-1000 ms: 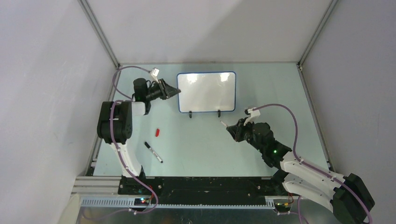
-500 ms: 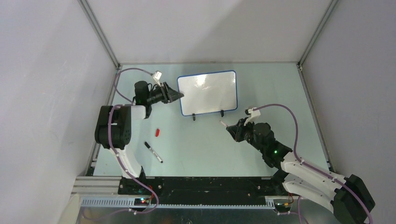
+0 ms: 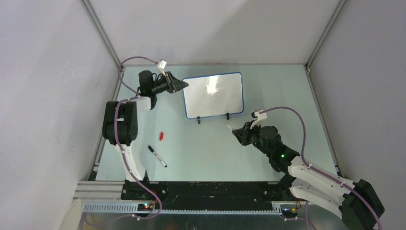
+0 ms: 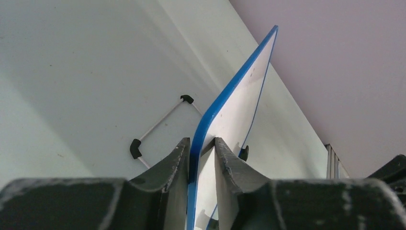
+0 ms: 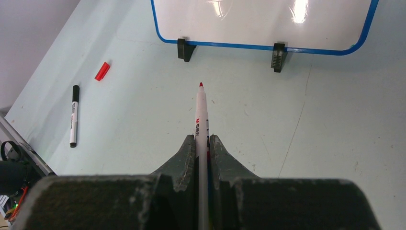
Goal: Write a sentence on the whiteboard
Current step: Move the whiteboard to the center of the board.
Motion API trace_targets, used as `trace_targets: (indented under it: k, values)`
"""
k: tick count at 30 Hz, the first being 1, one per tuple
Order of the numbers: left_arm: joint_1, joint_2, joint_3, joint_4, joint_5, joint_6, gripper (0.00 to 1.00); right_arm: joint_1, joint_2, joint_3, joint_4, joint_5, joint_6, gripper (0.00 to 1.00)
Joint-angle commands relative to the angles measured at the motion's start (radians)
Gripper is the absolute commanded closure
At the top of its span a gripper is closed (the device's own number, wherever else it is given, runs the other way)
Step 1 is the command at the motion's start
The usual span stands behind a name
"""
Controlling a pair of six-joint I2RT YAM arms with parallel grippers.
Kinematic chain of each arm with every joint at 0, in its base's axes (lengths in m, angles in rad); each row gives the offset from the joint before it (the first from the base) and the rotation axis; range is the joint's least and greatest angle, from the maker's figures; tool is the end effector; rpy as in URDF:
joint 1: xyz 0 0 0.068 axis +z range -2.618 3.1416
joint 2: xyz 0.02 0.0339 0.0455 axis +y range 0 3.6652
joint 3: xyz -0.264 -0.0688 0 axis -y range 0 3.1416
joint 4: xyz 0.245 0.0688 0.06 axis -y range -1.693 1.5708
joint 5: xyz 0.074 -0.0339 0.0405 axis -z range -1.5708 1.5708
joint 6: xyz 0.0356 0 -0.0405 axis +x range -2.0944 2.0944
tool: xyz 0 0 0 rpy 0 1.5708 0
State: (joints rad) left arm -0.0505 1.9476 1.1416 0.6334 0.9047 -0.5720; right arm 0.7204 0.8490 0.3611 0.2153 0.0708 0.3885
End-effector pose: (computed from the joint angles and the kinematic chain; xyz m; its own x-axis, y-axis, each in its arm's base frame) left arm 0.4227 -0.0494 0.2073 -0.5799 -0.3056 -0.7552 0.5838 0.4907 -0.6468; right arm 0.1486 0.1271 0.2203 -0.4171 0.1366 -0.8985 -0.4850 0.8027 0.3472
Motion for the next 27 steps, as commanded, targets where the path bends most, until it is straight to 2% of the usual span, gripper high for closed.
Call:
trace_targets:
  k: [1, 3, 7, 10, 12, 14, 15, 20, 27]
  values:
    - [-0.003, 0.045, 0.04, 0.083, 0.068, -0.063, 0.72, -0.006, 0.001, 0.001, 0.032, 0.01, -0.005, 1.0]
    - [0.0, 0.058, 0.04, 0.128, 0.08, -0.094, 0.77, -0.007, 0.001, 0.001, 0.033, 0.009, -0.005, 1.0]
    - [0.012, 0.086, 0.038, 0.243, 0.129, -0.198, 0.98, -0.007, -0.003, 0.001, 0.03, 0.007, -0.007, 1.0]
    - [0.021, 0.12, 0.031, 0.463, 0.182, -0.338, 1.0, -0.007, -0.009, 0.001, 0.026, 0.006, -0.007, 1.0]
    - [0.028, 0.156, 0.034, 0.631, 0.211, -0.481, 1.0, -0.007, -0.012, 0.002, 0.023, 0.006, -0.006, 1.0]
    - [0.035, 0.197, 0.046, 0.816, 0.236, -0.695, 1.0, -0.006, -0.015, 0.001, 0.021, 0.005, -0.007, 1.0]
    - [0.037, 0.222, 0.056, 0.877, 0.251, -0.728, 1.0, -0.007, -0.016, 0.001, 0.02, 0.005, -0.007, 1.0]
    - [0.031, 0.202, 0.017, 0.893, 0.288, -0.753, 1.0, -0.006, -0.038, 0.001, 0.007, 0.007, -0.007, 1.0]
    - [0.016, 0.134, -0.127, 0.894, 0.307, -0.714, 1.0, -0.006, -0.07, 0.001, -0.011, 0.009, -0.008, 1.0]
